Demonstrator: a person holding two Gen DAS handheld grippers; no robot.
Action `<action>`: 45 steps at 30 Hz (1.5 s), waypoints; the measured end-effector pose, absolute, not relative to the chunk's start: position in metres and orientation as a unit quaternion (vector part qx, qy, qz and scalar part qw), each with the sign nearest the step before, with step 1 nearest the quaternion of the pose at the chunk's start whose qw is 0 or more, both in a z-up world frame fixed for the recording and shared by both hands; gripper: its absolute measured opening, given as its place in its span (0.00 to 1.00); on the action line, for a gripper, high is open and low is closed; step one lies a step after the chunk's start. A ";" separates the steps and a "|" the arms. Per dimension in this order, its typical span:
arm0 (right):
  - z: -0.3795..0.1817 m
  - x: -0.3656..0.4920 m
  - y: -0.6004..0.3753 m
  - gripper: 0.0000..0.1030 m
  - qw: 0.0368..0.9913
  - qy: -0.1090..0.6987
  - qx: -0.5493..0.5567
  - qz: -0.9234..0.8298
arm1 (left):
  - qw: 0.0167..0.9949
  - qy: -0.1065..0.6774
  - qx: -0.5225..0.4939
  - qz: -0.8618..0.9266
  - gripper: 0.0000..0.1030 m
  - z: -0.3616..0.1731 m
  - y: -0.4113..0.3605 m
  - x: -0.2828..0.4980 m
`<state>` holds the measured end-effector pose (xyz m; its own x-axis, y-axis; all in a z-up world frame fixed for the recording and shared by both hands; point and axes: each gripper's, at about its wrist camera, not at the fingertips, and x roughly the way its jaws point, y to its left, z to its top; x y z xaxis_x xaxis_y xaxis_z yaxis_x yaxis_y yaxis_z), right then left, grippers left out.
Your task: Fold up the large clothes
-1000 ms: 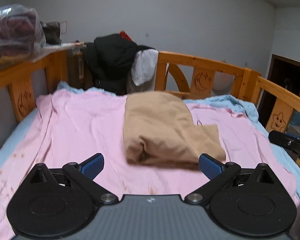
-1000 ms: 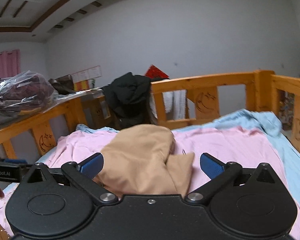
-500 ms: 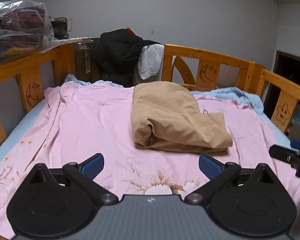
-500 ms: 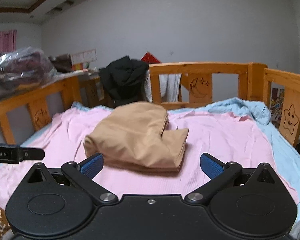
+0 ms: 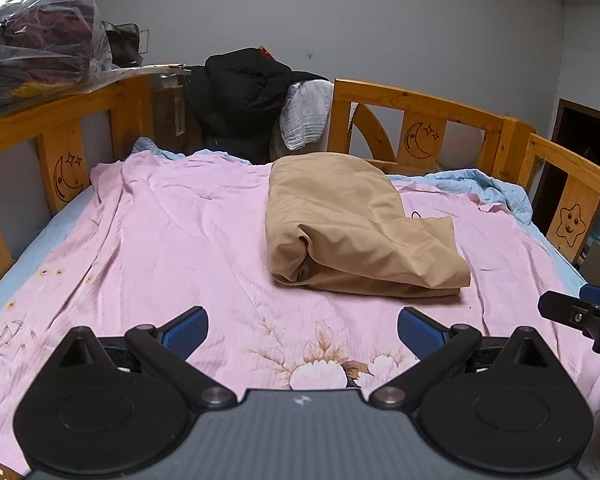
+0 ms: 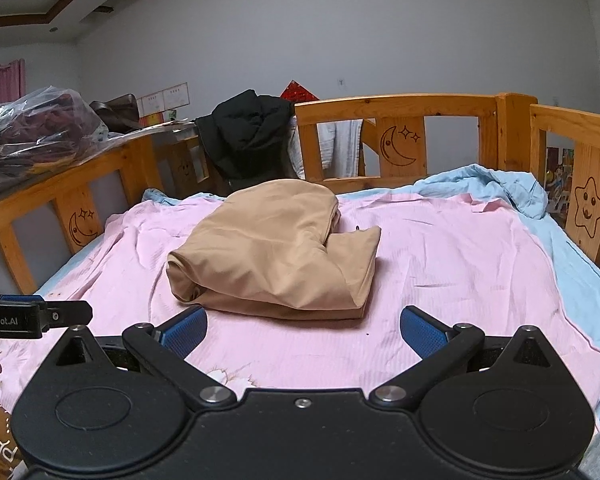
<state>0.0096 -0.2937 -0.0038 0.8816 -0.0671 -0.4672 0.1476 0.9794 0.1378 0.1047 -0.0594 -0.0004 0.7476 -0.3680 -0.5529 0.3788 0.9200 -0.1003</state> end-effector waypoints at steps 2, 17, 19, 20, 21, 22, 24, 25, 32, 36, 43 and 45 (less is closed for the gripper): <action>-0.004 0.010 -0.294 0.99 0.966 0.238 0.084 -0.055 | 0.935 0.293 0.009 -0.199 0.99 0.000 -0.059 0.104; -0.004 0.011 -0.294 0.99 0.966 0.241 0.082 -0.055 | 0.936 0.293 0.007 -0.196 0.99 0.001 -0.058 0.103; -0.005 0.011 -0.295 0.99 0.965 0.242 0.081 -0.054 | 0.936 0.293 0.007 -0.196 0.99 0.001 -0.058 0.103; -0.006 0.010 -0.295 0.99 0.965 0.242 0.081 -0.053 | 0.936 0.293 0.007 -0.196 0.99 0.001 -0.058 0.103; -0.006 0.010 -0.296 0.99 0.965 0.243 0.081 -0.053 | 0.936 0.293 0.007 -0.196 1.00 0.001 -0.058 0.103; -0.006 0.010 -0.295 0.99 0.965 0.242 0.081 -0.053 | 0.936 0.293 0.008 -0.196 1.00 0.001 -0.058 0.103; -0.006 0.010 -0.295 0.99 0.965 0.243 0.081 -0.054 | 0.936 0.293 0.008 -0.197 1.00 0.001 -0.058 0.103; -0.006 0.011 -0.295 0.99 0.965 0.243 0.081 -0.053 | 0.936 0.293 0.008 -0.197 0.99 0.001 -0.058 0.103; -0.007 0.012 -0.296 0.99 0.965 0.244 0.081 -0.053 | 0.935 0.294 0.008 -0.197 0.99 0.001 -0.058 0.103; -0.006 0.012 -0.296 0.99 0.965 0.244 0.080 -0.053 | 0.935 0.294 0.008 -0.196 0.99 0.001 -0.058 0.103; -0.007 0.012 -0.297 0.99 0.965 0.245 0.080 -0.053 | 0.935 0.295 0.008 -0.196 0.99 0.001 -0.058 0.102; -0.007 0.012 -0.297 0.99 0.965 0.245 0.080 -0.053 | 0.935 0.296 0.007 -0.195 0.99 0.000 -0.058 0.102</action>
<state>0.0124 -0.2973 -0.0067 0.8742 -0.0634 -0.4814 0.1422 0.9814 0.1289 0.1016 -0.0585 0.0000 0.7484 -0.3601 -0.5570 0.3681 0.9241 -0.1029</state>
